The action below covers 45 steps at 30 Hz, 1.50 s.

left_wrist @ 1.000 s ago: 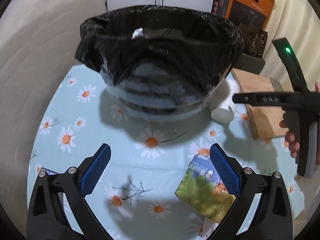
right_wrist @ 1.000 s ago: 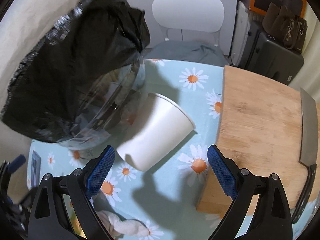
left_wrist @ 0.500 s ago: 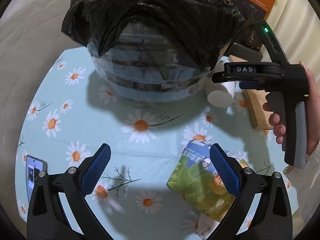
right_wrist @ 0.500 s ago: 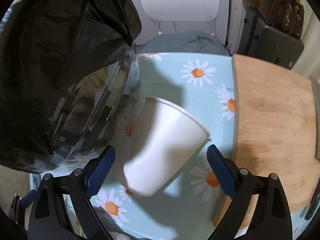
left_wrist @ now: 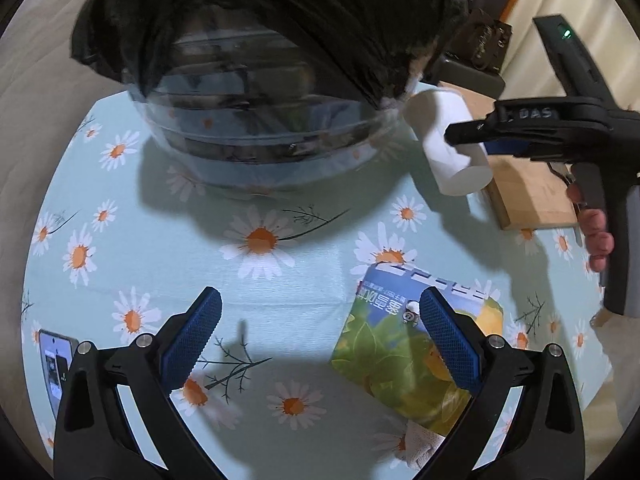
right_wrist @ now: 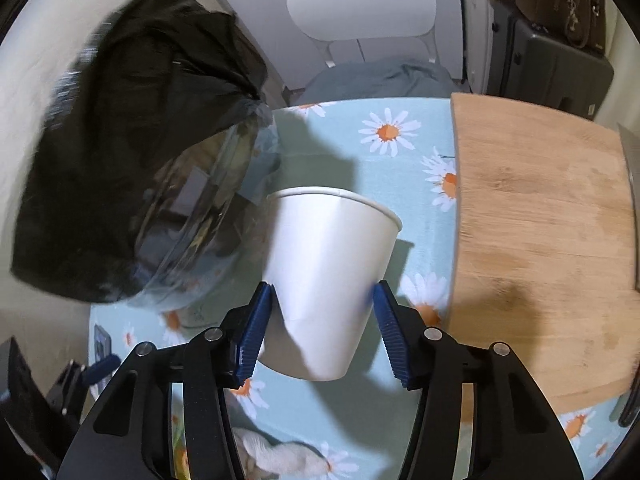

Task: Collect trash
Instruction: 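Grasp the white paper cup with the right tool while the left tool grasps the printed tissue pack, then carry the paper cup and tissue pack up over the black bin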

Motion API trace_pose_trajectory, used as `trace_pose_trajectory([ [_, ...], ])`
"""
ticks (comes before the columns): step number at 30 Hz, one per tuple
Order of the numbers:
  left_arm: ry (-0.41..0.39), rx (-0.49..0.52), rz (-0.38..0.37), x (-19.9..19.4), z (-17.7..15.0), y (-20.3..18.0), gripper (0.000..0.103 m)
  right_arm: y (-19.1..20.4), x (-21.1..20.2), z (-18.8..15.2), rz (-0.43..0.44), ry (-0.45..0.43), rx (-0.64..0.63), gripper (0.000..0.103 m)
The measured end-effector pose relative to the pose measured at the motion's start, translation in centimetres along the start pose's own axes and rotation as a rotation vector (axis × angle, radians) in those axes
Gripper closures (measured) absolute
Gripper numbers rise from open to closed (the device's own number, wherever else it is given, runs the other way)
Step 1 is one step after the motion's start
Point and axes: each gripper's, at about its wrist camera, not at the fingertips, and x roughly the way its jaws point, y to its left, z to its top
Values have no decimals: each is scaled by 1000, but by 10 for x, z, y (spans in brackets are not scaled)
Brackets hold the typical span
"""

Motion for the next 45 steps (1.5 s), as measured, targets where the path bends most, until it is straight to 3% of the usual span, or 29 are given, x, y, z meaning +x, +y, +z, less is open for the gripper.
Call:
trace_pose_trajectory([
  [7,54,28,-87,5,3,-3,6,-6,-43,-16,-21,-31,-16,54],
  [11,90,110,-194,7,1,-12,6,-13,-66,-32,-27,-44,-15,54],
  [16,132,172,-265,8,1,-24,6,-31,-84,-48,-33,-57,12,54],
  [28,305,330,-327,46,2,-51,6,-50,-103,-85,-21,-64,81,54],
  [31,306,352,-339,49,1,-52,5,-51,-103,-93,-25,-61,91,54],
  [33,306,354,-353,50,2,-51,7,-53,-105,-98,-21,-61,98,54],
  [36,321,342,-384,47,4,-50,23,-53,-106,-106,-25,-49,92,54],
  [40,342,309,-396,39,7,-46,34,-54,-111,-113,-17,-56,100,54],
  [45,302,276,-366,21,11,-43,35,-51,-116,-111,7,-66,83,54],
])
